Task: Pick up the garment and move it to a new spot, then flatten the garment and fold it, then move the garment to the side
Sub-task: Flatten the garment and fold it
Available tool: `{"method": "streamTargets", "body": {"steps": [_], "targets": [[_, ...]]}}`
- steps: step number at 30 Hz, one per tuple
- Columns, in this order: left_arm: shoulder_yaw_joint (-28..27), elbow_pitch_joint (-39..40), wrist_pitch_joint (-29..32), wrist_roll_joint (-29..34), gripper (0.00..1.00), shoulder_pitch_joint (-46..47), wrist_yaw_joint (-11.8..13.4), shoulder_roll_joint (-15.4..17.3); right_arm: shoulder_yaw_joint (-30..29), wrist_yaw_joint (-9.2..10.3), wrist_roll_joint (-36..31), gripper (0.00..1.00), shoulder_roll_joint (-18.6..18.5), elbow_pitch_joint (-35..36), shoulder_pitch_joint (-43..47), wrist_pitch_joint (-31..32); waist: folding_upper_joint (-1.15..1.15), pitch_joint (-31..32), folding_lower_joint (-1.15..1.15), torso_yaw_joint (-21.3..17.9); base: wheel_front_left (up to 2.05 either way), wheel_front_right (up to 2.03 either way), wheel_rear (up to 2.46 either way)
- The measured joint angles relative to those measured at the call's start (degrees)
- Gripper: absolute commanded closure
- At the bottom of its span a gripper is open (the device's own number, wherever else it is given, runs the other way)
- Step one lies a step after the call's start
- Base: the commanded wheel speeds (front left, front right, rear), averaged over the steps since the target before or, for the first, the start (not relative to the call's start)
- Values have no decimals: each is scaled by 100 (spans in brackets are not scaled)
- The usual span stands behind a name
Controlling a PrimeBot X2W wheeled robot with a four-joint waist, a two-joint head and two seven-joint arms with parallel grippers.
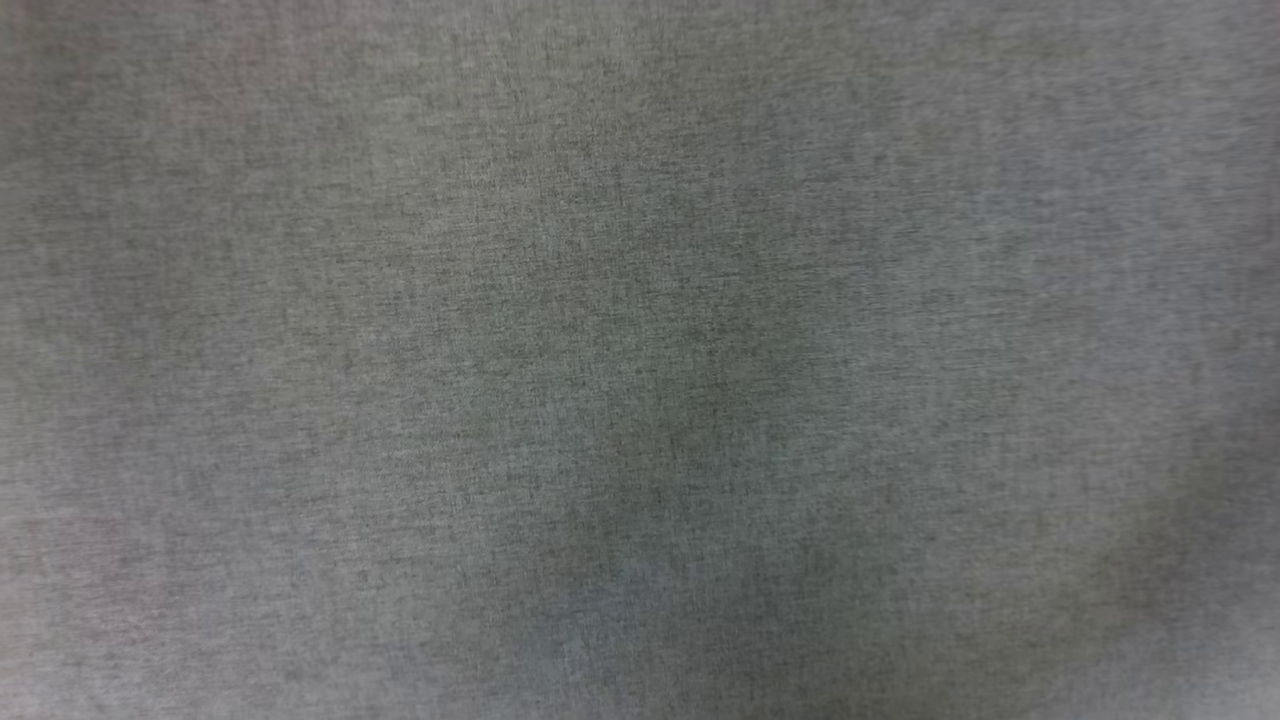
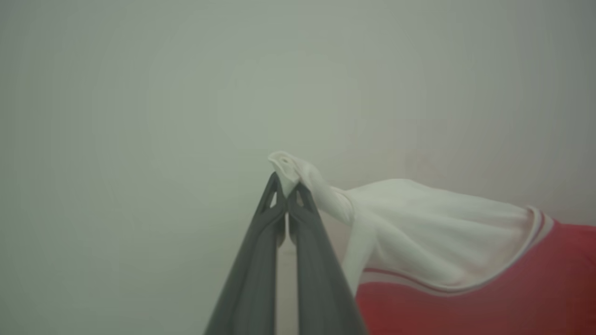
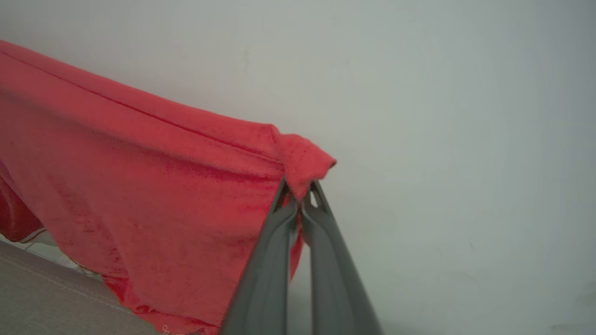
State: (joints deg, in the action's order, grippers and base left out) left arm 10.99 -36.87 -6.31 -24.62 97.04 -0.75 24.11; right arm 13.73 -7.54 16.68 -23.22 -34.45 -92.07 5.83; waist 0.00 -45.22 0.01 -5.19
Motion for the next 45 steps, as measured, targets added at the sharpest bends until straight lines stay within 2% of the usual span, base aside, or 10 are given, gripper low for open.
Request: {"method": "streamTargets", "body": {"steps": [8,13,19,25,32,33,35,36,41,45], "targets": [[-62,-550,-304,-225,100,-131,-182,-101,527,1,393,100,-16,-671,-196,-303,0,-211,0,90,0,0,0],[-154,-842,-631,-431,100,-788,-331,-205,936,1,751,100,-55,-871,118,-642,0,11,-1,155,0,0,0],[-359,-811,-837,-731,100,-2524,-477,-338,1574,0,1227,100,-199,-809,1521,-966,0,716,-1,250,0,0,0],[-588,-137,-857,-898,100,-4697,-469,-460,1859,-1,1668,100,-545,-344,3262,-935,0,1675,-2,370,0,0,0],[-670,1316,-635,-1033,100,-7316,33,-560,1661,-2,1802,100,-715,325,5264,-701,0,2807,-3,489,0,0,0],[-697,1804,-450,-1045,100,-8006,241,-553,1508,-2,1764,100,-715,527,5807,-580,0,3091,-3,513,0,0,0],[-734,2303,-259,-1093,100,-8658,452,-558,1292,-2,1723,100,-681,754,6365,-472,0,3347,-4,534,0,0,0],[-759,2928,47,-1179,100,-9492,738,-595,914,-2,1615,100,-577,1082,7196,-293,0,3679,-4,555,0,0,0],[-797,3750,479,-1298,100,-10631,1138,-654,185,-2,1412,100,-280,1675,8532,147,0,4126,-4,598,0,0,0],[-783,4272,838,-1400,100,-11244,1334,-649,-374,-1,1207,100,29,2305,9504,575,0,4415,-4,652,0,0,0]]}}
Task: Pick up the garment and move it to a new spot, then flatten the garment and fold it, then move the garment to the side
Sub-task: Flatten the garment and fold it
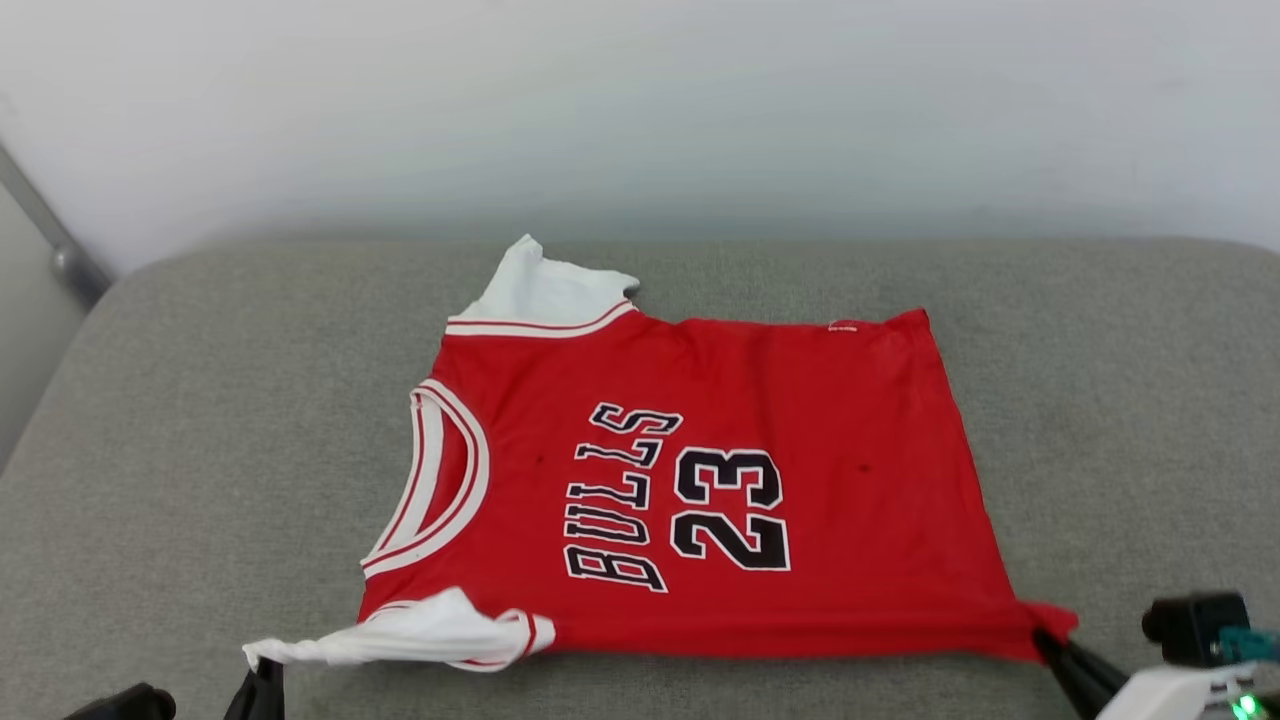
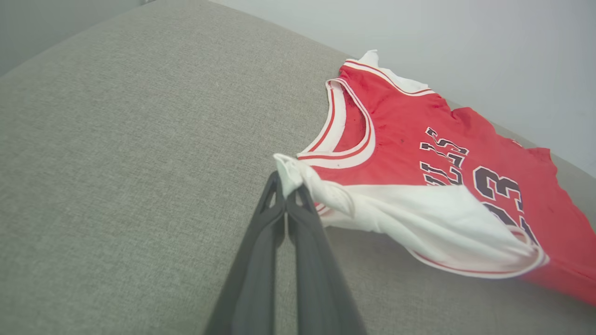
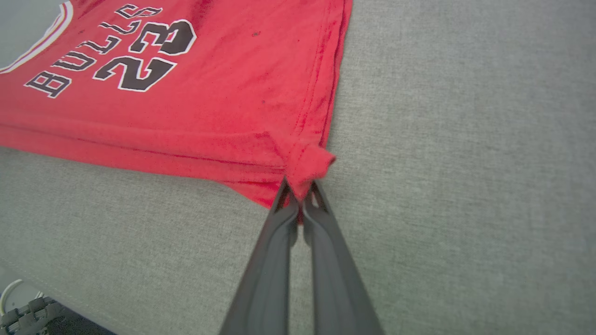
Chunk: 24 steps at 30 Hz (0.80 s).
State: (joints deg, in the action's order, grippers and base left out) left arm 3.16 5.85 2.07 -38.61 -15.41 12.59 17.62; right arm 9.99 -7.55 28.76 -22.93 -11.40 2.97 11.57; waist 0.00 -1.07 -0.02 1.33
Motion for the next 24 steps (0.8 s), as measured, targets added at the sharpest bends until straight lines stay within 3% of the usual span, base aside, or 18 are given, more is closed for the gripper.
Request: {"method": "streamTargets", "body": {"steps": [6,11,24], "targets": [[71,461,354,1,100,-176,119,129,-550,1,-368,100,432,953,673,720,0,132,0,57,0,0,0],[310,226,620,20,100,517,-53,219,-546,2,-662,100,554,1192,382,1112,0,-57,2,4,0,0,0],[700,-1214,537,118,100,2766,-652,152,-54,3,-797,100,388,276,-1412,708,0,-1087,3,-86,0,0,0]]}}
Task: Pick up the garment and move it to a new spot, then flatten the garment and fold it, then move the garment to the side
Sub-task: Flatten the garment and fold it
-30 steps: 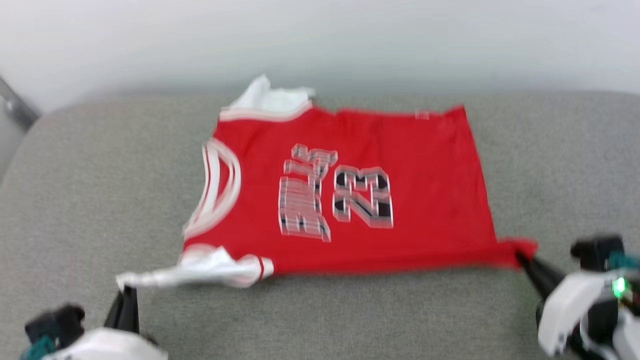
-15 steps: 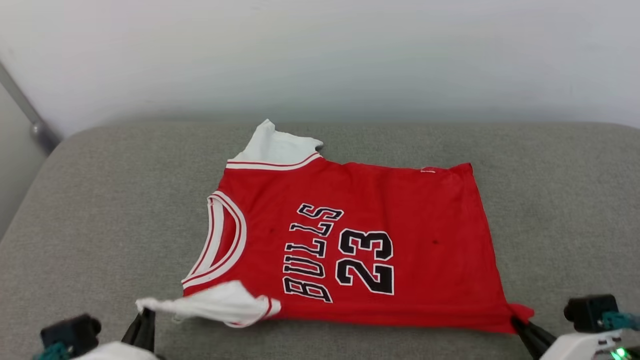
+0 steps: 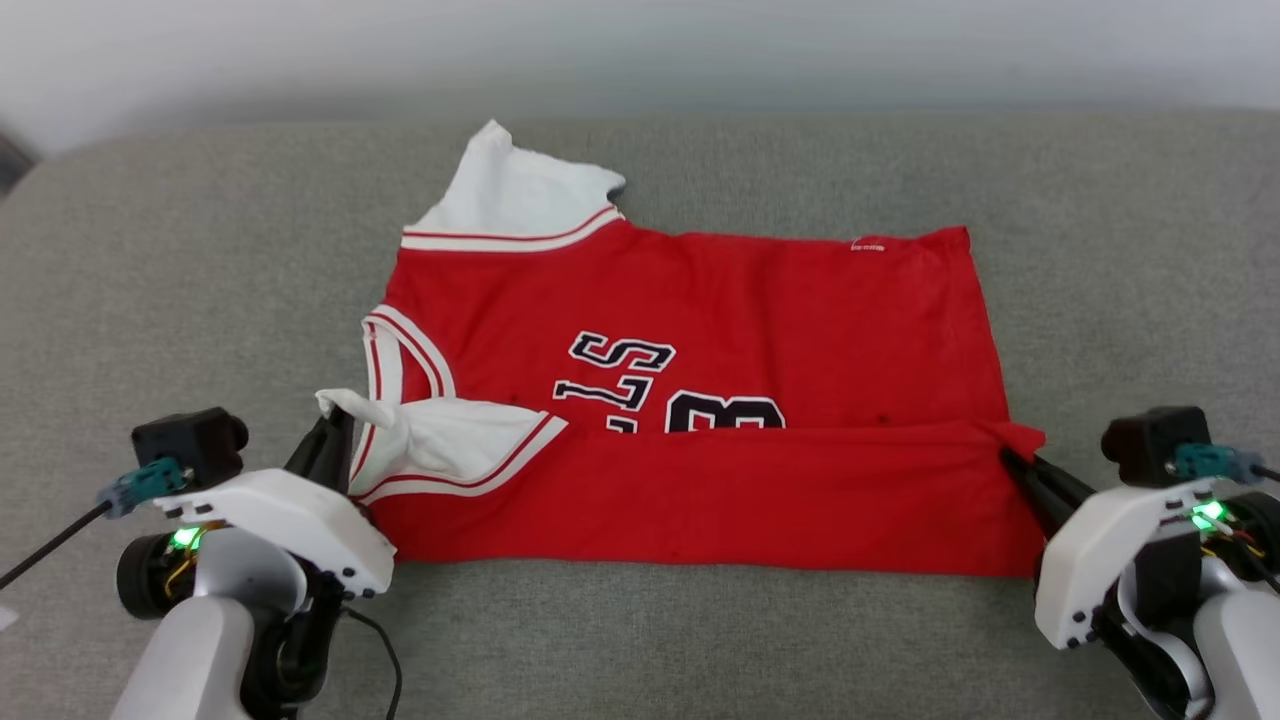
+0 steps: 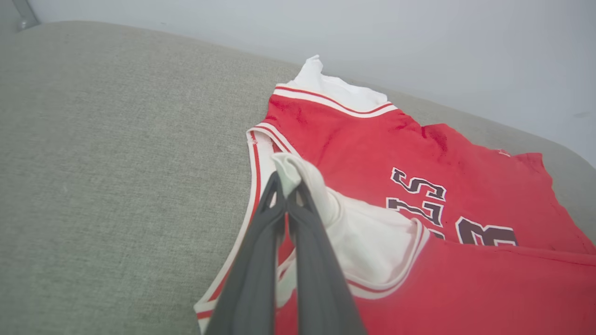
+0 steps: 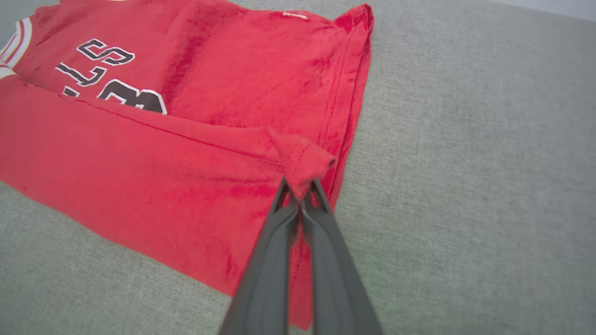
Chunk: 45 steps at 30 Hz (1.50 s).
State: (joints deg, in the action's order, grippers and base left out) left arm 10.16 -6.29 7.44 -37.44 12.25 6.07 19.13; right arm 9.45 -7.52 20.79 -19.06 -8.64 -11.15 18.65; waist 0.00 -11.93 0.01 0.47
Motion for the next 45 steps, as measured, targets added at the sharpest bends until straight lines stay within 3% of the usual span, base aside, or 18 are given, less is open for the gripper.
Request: {"method": "streamTargets", "body": {"steps": [4,5,7,8,10,11,19,23,25,33,40,45], "targets": [[109,-567,101,-44,100,325,-144,-62,293,0,41,100,-14,-508,-393,-138,0,-295,0,-31,0,0,0],[144,-681,111,-62,100,392,-181,-76,353,0,42,95,-12,-641,-470,-183,0,-351,0,-42,0,0,0],[197,-942,196,-125,97,511,-274,-132,431,0,85,52,0,-906,-592,-257,0,-430,0,-68,0,0,0],[223,-1062,202,-124,70,556,-305,-149,463,-1,83,0,2,-995,-641,-356,0,-451,0,-80,0,0,0],[218,-1248,200,-207,17,639,-366,-175,514,-1,130,0,30,-1177,-727,-516,0,-452,0,-99,0,0,0],[216,-1351,200,-216,0,672,-403,-177,534,-1,143,0,43,-1233,-742,-657,0,-434,0,-106,0,0,0],[30,-1650,-8,-341,0,648,-483,-62,360,1,229,0,160,-1300,-515,-1934,0,-60,0,-179,0,0,0],[-127,-1519,144,-469,0,438,-434,146,94,1,76,0,281,-1049,-207,-2415,0,229,0,-249,0,0,0],[-221,-1171,571,-561,0,271,-349,470,-215,1,-180,0,520,-667,123,-2554,0,484,-1,-358,0,0,0],[-91,-593,2282,-889,0,12,-345,1235,-514,1,-628,0,911,282,720,-2283,0,675,-1,-630,0,0,0],[63,-497,3301,-1183,0,-165,-237,1451,-564,1,-727,0,1106,811,871,-2020,0,420,-1,-751,0,0,0],[105,-528,3507,-1256,0,-105,-166,1452,-593,1,-726,0,1155,979,882,-1901,0,115,-1,-825,0,0,0]]}}
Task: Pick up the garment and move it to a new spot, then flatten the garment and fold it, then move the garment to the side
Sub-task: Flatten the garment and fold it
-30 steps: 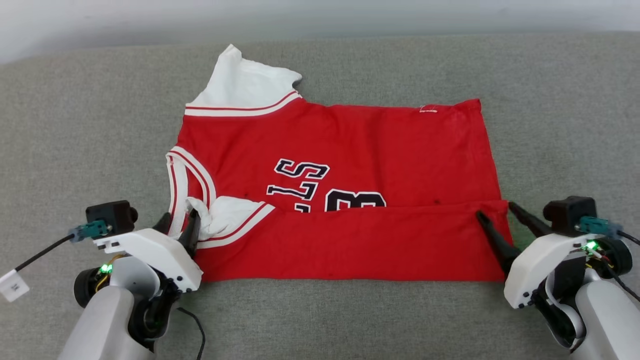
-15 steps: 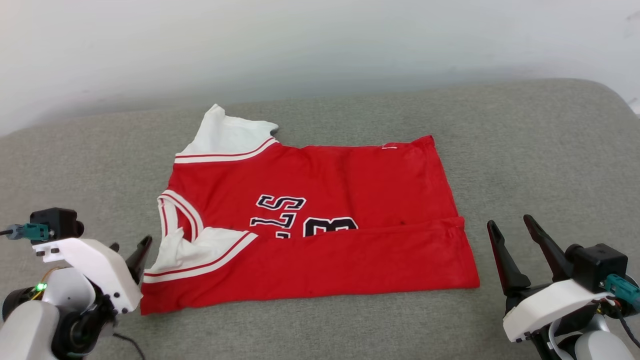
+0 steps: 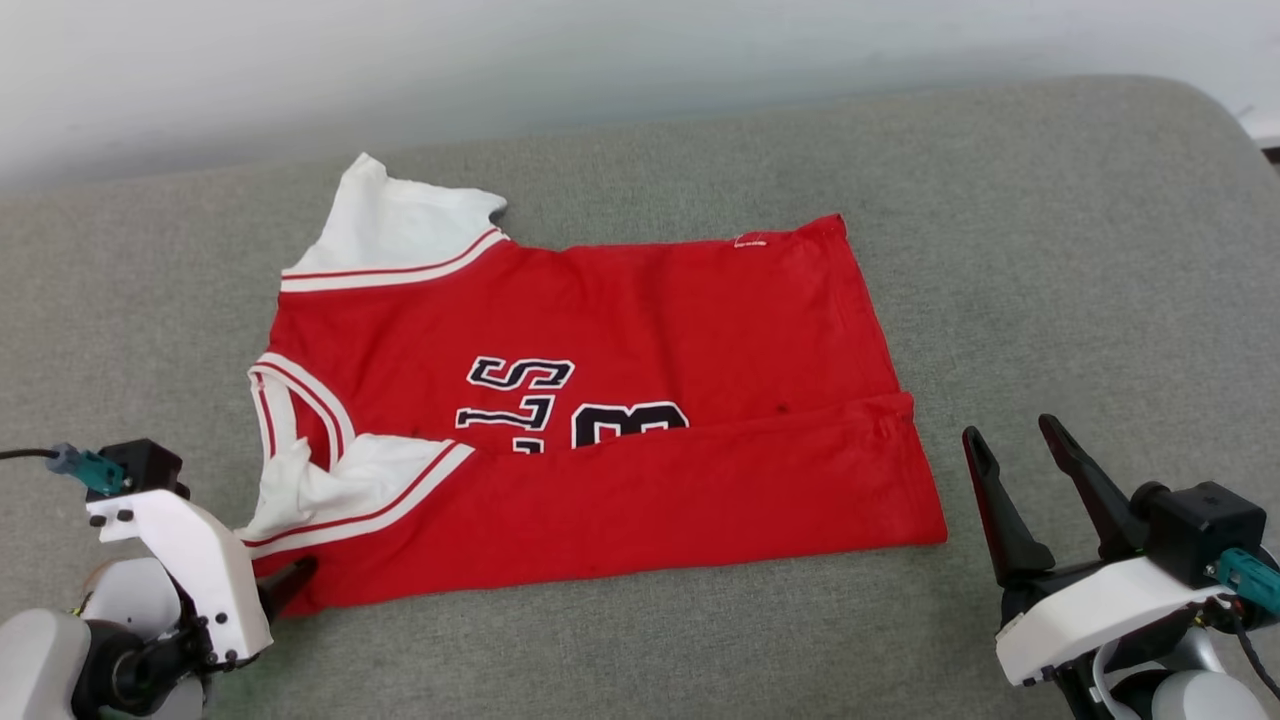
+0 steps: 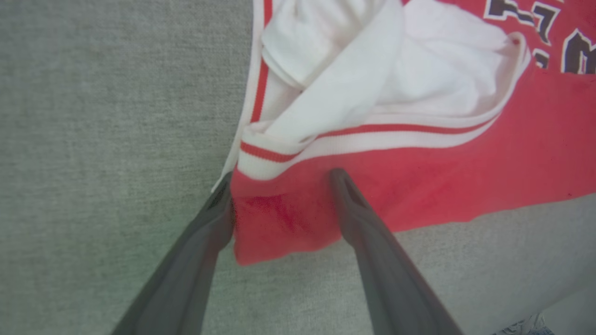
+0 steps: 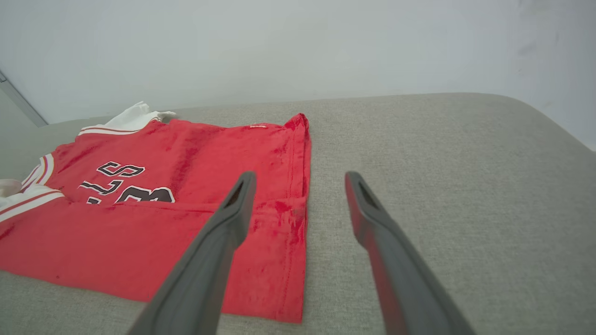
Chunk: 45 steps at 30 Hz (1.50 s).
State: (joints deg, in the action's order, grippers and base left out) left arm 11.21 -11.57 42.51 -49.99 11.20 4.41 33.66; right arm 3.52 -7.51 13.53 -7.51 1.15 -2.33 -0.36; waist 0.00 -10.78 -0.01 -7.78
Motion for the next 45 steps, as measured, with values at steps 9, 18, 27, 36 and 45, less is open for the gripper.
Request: {"method": "streamTargets", "body": {"steps": [9,18,27,36,45], "targets": [[-18,-428,12,-269,100,250,-159,-204,-121,0,313,0,-181,46,-71,511,0,-278,0,-30,0,0,0],[70,-289,-288,-250,100,309,-360,-397,-181,0,1216,0,-798,-385,-344,2464,0,-188,0,277,0,0,0],[252,527,-187,-136,100,400,-333,-415,208,0,1742,0,-1003,-1020,-1087,3985,0,-458,1,655,0,0,0],[336,783,-151,-69,100,437,-278,-430,549,12,2154,100,-1083,-1589,-1584,4216,0,-662,0,855,0,0,0],[293,817,-196,-177,100,289,-300,-419,934,9,2346,100,-1178,-1688,-1639,3931,0,-362,1,795,0,0,0]]}}
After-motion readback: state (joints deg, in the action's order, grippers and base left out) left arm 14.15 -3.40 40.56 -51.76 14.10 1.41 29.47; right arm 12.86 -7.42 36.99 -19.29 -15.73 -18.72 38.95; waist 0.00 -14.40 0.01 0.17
